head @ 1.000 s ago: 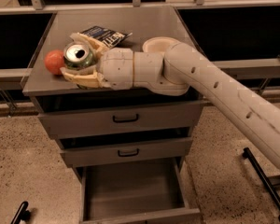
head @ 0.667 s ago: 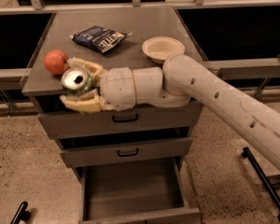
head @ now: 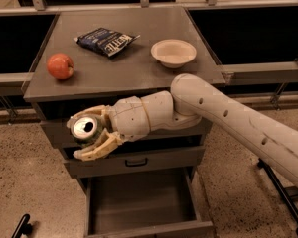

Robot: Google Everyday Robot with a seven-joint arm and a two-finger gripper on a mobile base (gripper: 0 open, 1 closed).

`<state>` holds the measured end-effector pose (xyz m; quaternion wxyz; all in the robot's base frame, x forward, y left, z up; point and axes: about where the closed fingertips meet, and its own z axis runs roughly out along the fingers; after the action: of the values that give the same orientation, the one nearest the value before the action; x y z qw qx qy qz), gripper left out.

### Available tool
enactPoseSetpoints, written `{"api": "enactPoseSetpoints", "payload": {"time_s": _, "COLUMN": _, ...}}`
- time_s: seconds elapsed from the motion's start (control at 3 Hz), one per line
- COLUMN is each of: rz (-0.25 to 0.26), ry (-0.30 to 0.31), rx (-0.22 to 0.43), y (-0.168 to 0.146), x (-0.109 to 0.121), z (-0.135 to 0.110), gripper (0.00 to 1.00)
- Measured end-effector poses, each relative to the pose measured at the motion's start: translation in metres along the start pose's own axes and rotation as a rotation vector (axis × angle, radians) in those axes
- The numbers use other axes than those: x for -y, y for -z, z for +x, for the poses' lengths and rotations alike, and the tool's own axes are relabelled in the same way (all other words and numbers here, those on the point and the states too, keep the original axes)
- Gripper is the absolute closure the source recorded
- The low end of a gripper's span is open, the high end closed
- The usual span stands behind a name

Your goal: Place green can into bottom drawer

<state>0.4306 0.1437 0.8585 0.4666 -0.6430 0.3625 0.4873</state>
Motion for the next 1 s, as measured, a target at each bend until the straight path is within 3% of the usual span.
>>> {"api": "enactPoseSetpoints", "payload": {"time_s": 0.33, "rz": 0.046, "ry": -0.073, "rx": -0.014, "y": 0.018, "x": -0.013, "z": 0.057, "gripper": 1.00}}
{"api": "enactPoseSetpoints", "payload": {"time_s": 0.67, "rz": 0.090, "ry": -0.161, "rx": -0.001, "y": 0.047, "x": -0.051, "z": 0.154, "gripper": 1.00}}
{"api": "enactPoseSetpoints", "payload": {"time_s": 1.0, "rz": 0.106, "ry": -0.187, "rx": 0.024, "y": 0.064, "x": -0.074, "z": 0.220, "gripper": 1.00}}
